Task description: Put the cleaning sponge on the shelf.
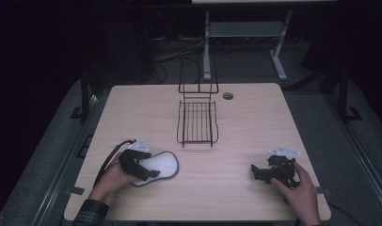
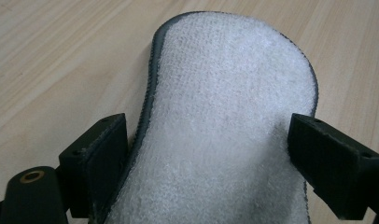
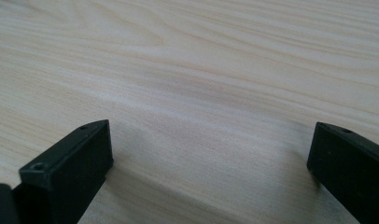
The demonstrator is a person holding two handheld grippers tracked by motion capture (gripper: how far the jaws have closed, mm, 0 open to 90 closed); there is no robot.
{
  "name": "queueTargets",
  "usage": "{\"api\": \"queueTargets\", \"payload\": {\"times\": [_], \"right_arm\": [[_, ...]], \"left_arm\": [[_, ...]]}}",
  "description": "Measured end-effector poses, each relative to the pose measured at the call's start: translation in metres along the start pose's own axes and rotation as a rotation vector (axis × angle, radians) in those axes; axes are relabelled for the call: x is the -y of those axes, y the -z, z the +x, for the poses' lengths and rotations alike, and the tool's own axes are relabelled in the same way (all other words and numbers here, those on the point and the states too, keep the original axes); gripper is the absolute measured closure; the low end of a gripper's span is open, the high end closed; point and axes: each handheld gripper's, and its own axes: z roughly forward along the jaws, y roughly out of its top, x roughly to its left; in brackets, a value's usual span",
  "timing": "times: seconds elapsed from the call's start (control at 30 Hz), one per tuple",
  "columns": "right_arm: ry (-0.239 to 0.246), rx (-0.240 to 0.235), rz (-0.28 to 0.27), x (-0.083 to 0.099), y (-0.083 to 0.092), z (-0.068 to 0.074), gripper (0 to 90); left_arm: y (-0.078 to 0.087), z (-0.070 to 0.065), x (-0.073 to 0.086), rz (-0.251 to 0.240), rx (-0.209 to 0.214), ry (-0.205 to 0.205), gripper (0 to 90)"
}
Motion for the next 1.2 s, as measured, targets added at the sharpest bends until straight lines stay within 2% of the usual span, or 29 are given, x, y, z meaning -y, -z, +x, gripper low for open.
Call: {"api": "queueTargets", "payload": {"times": [0.1,0.4,0.53,0.67,0.93,1.2], "right_arm": [[0.000,0.000,0.000,0.000,0.000,0.000,0.0],[0.000,0.000,0.000,0.000,0.000,0.000,0.0],[0.000,0.000,0.000,0.000,0.000,0.000,0.0],[0.000,0.000,0.000,0.000,0.000,0.000,0.0],[0.000,0.000,0.000,0.000,0.000,0.000,0.0],[0.000,0.000,0.000,0.000,0.000,0.000,0.0]], "left_arm": [[-0.001,0.001,0.000,0.004,0.008,0.012,12.6],[-0.001,0.000,-0.003,0.032,0.011,-0.009,14.0],[0.000,0.000,-0.003,0.031,0.016,-0.021,17.5],[0.004,-0.003,-0.005,0.031,0.000,-0.041,19.6],[0.008,-0.002,-0.005,0.020,-0.002,-0.033,26.2],[0.020,0.001,-0.005,-0.019,0.009,-0.017,42.9]]}}
